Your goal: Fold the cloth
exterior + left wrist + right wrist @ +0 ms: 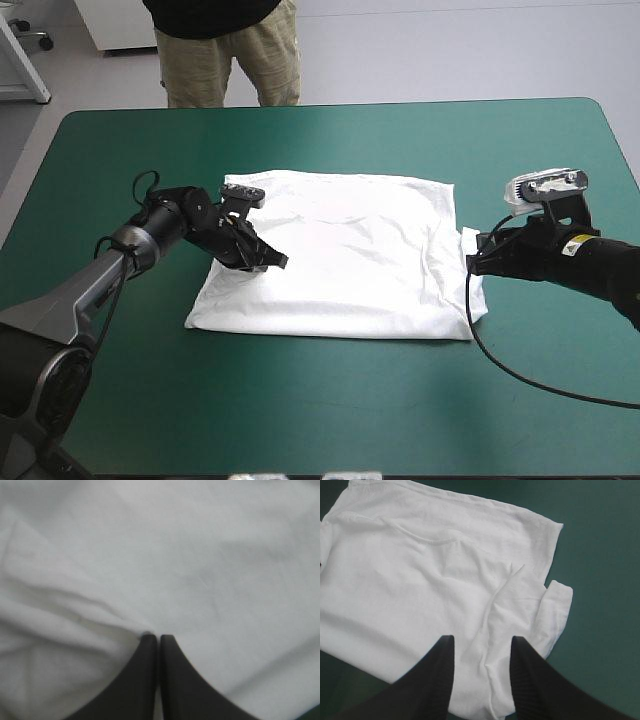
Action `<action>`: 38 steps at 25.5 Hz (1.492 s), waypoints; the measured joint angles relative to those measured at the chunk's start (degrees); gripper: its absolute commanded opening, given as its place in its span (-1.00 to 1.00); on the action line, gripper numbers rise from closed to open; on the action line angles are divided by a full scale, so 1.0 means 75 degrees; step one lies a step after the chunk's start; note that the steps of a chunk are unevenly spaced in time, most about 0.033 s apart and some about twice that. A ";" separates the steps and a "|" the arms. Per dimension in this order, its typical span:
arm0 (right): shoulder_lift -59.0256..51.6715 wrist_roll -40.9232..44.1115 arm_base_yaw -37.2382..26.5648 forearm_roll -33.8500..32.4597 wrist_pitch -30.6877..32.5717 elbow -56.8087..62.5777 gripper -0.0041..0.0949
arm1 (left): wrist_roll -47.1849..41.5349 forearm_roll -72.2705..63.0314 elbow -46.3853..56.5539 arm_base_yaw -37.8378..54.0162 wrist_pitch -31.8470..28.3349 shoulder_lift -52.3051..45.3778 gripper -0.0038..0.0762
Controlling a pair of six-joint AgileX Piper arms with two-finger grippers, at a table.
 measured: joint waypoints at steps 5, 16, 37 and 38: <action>0.0000 -0.0033 -0.0006 -0.0024 0.0000 0.0000 -0.06 | 0.0184 0.0030 0.0000 -0.0225 -0.0148 0.0595 -0.07; 0.0145 0.0696 -0.0006 -0.0703 -0.0398 0.0000 0.09 | 0.0228 -0.0233 -0.0328 -0.0275 -0.0310 -0.0050 0.46; 0.5280 0.0727 -0.0307 -0.1282 -0.2122 -0.0737 -0.15 | -0.1138 0.2117 -0.1223 -0.0210 0.0863 -0.2354 0.46; 0.5541 0.0727 -0.0307 -0.1289 -0.2103 -0.0899 -0.16 | -0.1146 0.2117 -0.1223 -0.0210 0.0891 -0.2354 0.46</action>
